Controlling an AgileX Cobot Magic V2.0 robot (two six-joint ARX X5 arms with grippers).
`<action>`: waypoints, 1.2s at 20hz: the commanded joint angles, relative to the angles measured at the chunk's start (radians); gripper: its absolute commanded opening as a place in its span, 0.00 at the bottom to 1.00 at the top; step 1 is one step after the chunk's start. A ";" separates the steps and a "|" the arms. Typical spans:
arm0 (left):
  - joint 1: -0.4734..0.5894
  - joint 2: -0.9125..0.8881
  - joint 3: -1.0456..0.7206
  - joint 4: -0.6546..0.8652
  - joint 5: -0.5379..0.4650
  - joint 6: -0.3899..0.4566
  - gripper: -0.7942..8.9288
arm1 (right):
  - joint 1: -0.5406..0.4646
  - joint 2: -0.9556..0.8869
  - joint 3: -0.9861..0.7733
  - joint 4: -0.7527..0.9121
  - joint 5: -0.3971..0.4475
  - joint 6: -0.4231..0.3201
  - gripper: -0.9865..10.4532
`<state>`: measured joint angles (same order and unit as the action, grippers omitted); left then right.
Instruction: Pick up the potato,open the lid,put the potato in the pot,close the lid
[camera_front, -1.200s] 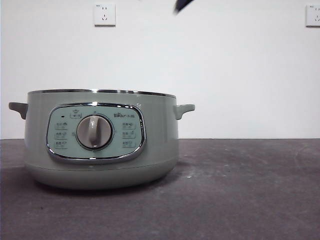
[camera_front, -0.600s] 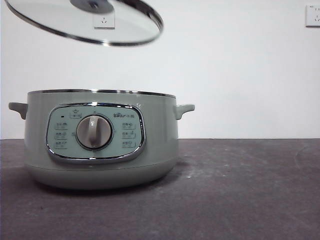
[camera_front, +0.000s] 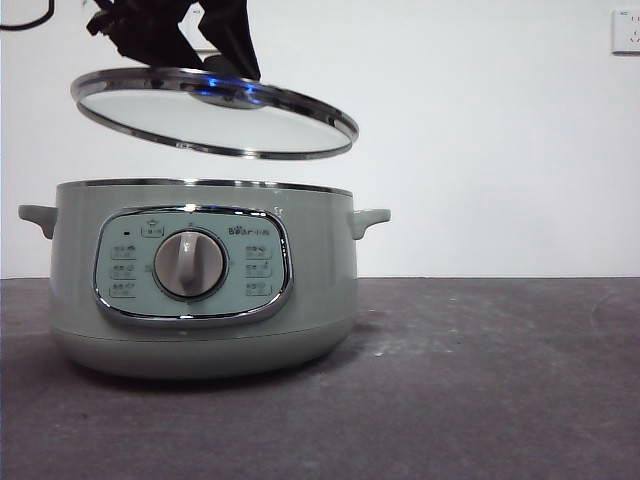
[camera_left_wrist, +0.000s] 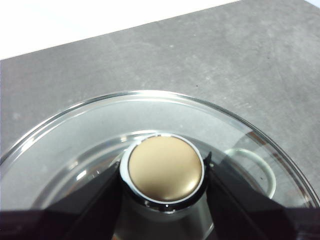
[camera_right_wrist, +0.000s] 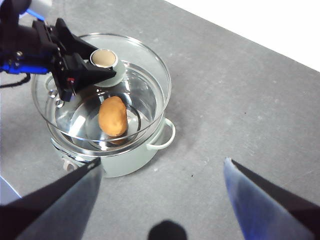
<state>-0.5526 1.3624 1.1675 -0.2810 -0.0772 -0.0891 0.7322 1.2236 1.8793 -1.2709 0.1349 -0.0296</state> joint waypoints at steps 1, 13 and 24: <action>-0.004 -0.013 -0.043 0.070 -0.002 -0.021 0.07 | 0.001 -0.003 -0.004 0.005 0.003 0.013 0.44; -0.004 -0.014 -0.188 0.122 -0.025 -0.069 0.07 | 0.001 -0.003 -0.004 0.004 0.003 0.025 0.44; 0.011 -0.008 -0.187 0.066 -0.027 -0.064 0.48 | 0.001 -0.003 -0.005 -0.001 0.002 0.032 0.44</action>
<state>-0.5457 1.3544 0.9913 -0.1932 -0.1009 -0.1654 0.7319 1.2224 1.8793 -1.2736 0.1345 -0.0105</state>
